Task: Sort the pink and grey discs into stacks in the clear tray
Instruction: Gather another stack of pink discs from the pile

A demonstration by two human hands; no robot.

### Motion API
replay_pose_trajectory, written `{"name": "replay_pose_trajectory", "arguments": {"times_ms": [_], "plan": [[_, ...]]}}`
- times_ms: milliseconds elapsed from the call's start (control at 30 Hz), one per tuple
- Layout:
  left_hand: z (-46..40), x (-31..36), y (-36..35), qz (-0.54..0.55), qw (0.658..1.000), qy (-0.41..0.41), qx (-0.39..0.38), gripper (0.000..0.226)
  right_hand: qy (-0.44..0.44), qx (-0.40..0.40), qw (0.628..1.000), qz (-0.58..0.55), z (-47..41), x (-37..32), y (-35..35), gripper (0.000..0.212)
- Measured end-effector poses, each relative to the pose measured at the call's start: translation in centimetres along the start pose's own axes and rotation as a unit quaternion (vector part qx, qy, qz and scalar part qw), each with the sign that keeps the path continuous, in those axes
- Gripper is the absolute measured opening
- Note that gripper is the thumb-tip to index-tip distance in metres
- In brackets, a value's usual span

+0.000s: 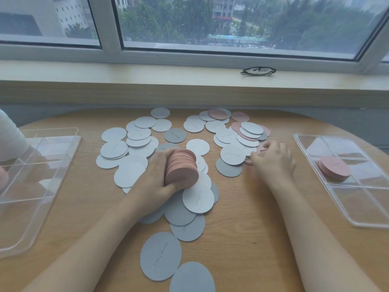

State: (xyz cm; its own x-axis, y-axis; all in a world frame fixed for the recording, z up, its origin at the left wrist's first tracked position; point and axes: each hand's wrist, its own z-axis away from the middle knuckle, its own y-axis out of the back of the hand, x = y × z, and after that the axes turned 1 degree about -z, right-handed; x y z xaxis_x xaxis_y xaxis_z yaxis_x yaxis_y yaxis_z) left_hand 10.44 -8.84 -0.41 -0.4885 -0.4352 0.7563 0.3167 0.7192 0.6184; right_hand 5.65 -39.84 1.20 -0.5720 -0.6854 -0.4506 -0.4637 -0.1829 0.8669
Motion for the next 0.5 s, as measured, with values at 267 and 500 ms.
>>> {"name": "replay_pose_trajectory", "arguments": {"times_ms": [267,500], "plan": [[-0.03,-0.19,-0.07,-0.003,1.0,-0.002,0.003,0.082,0.013,-0.066,0.994,0.09,0.22,0.24,-0.32,0.085],[0.04,-0.11,0.0,-0.002,1.0,-0.004,0.003,0.081,0.032,-0.079,0.996,-0.022,0.1,-0.19,-0.15,0.066]]}}
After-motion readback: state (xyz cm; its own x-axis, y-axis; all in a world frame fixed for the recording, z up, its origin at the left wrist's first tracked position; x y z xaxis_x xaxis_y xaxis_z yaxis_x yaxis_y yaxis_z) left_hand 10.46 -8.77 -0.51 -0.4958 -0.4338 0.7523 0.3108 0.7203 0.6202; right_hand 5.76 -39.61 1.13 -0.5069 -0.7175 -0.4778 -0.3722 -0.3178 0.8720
